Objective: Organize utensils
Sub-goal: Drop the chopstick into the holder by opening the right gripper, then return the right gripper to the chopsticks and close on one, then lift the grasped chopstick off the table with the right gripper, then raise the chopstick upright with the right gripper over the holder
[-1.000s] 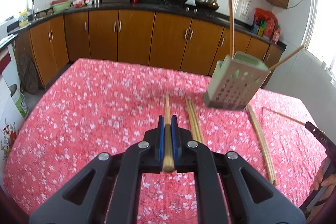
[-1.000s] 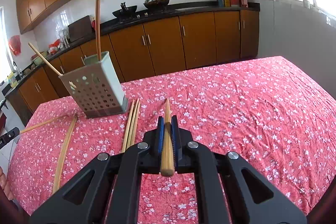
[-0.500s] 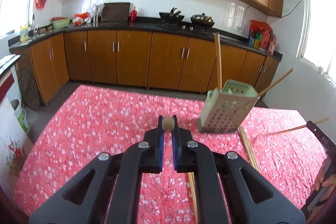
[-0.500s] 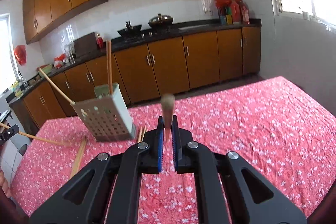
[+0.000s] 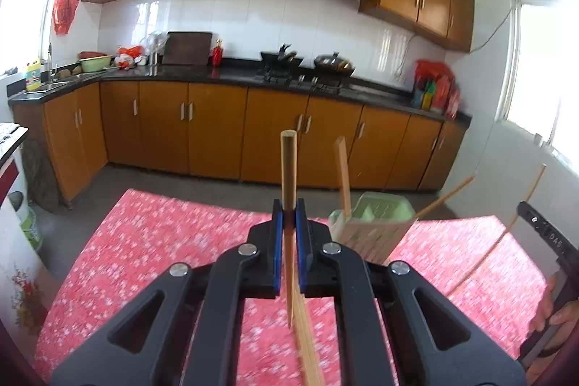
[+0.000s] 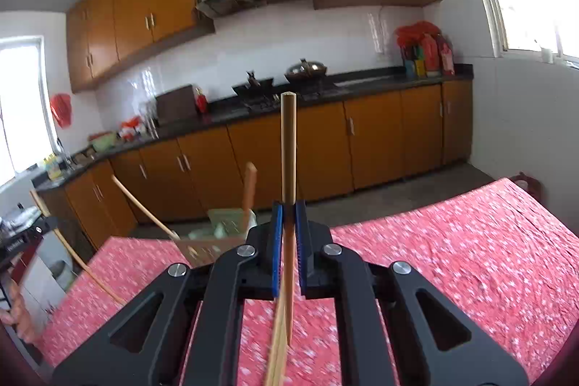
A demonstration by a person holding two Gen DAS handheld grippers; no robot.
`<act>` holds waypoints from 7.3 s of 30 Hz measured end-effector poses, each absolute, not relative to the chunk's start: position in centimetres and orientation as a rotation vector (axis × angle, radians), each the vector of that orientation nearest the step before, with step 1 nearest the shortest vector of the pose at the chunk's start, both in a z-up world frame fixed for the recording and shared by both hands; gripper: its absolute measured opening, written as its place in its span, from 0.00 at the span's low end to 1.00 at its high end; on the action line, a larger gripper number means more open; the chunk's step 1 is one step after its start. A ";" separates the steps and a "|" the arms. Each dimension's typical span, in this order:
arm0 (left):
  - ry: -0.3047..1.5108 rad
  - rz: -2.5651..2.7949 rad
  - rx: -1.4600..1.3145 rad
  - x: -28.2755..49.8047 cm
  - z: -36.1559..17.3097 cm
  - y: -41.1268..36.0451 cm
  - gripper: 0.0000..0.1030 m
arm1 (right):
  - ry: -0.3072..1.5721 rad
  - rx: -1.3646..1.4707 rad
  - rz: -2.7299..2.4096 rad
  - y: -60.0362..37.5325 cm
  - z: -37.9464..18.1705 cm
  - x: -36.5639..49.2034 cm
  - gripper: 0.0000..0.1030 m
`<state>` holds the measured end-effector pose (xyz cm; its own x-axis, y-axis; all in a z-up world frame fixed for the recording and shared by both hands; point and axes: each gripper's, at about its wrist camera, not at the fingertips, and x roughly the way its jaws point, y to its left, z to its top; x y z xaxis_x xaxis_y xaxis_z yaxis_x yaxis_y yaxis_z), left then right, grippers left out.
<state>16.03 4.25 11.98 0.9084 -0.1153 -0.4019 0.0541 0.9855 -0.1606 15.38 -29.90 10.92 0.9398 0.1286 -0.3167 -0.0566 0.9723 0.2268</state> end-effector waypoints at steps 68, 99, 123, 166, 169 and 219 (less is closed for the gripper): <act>0.854 -0.059 -0.158 17.0 -6.6 3.2 0.30 | 0.911 0.188 0.124 -25.6 -8.4 19.0 0.21; 0.944 -0.098 -0.010 18.0 -9.8 -0.4 0.18 | 0.899 0.136 0.018 -27.6 -8.9 18.9 0.08; 0.896 0.019 -0.076 20.7 -9.7 5.2 0.14 | 0.880 0.136 -0.059 -30.2 -9.2 20.6 0.08; 0.895 0.019 -0.068 19.0 -9.5 4.8 0.16 | 0.881 0.126 -0.050 -30.0 -9.0 19.1 0.09; 0.895 0.021 -0.062 18.4 -9.5 4.6 0.16 | 0.881 0.145 -0.043 -30.3 -9.0 18.8 0.09; 0.408 -0.138 -0.095 15.2 12.0 1.8 0.07 | 0.344 0.193 0.125 -28.9 11.2 15.2 0.07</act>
